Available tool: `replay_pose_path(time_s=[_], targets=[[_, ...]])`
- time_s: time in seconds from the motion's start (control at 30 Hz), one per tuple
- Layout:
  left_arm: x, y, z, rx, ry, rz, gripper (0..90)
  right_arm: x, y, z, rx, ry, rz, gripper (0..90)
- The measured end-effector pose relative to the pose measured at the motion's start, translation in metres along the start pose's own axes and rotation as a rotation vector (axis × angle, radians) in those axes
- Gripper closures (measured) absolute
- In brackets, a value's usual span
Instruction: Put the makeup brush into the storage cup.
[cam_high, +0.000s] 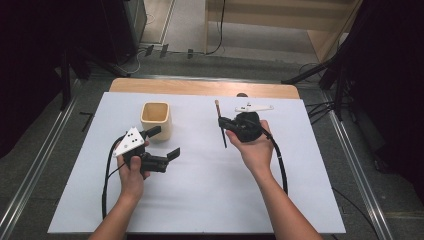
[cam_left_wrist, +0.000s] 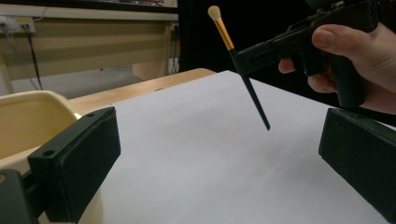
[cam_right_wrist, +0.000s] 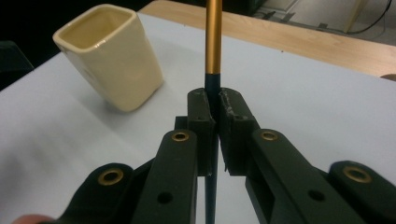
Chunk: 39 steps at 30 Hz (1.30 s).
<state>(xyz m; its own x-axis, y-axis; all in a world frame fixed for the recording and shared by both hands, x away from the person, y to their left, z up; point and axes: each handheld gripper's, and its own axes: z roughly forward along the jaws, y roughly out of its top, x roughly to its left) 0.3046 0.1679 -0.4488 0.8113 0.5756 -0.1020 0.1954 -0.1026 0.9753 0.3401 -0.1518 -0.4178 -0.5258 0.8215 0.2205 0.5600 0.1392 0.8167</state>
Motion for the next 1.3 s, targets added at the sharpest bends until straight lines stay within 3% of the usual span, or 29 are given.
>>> replay_pose_path(time_s=[0.1, 0.23, 0.7, 1.03, 1.3], targets=[[-0.002, 0.001, 0.006, 0.006, -0.011, -0.002, 0.0, 0.001, -0.001, -0.003, -0.049, 0.029, -0.004, 84.8], [-0.006, 0.003, 0.011, 0.013, -0.038, 0.004, 0.0, 0.004, -0.002, -0.006, -0.073, 0.026, -0.013, 84.8], [-0.019, 0.010, 0.035, 0.024, -0.044, -0.009, 10.1, 0.017, -0.001, -0.017, -0.179, 0.099, -0.039, 84.8], [-0.030, 0.016, 0.055, 0.060, -0.041, -0.025, 18.3, 0.025, -0.001, -0.022, -0.222, 0.154, -0.050, 84.8], [-0.036, 0.017, 0.063, 0.060, -0.045, -0.038, 26.4, 0.031, -0.001, -0.024, -0.240, 0.183, -0.056, 84.8]])
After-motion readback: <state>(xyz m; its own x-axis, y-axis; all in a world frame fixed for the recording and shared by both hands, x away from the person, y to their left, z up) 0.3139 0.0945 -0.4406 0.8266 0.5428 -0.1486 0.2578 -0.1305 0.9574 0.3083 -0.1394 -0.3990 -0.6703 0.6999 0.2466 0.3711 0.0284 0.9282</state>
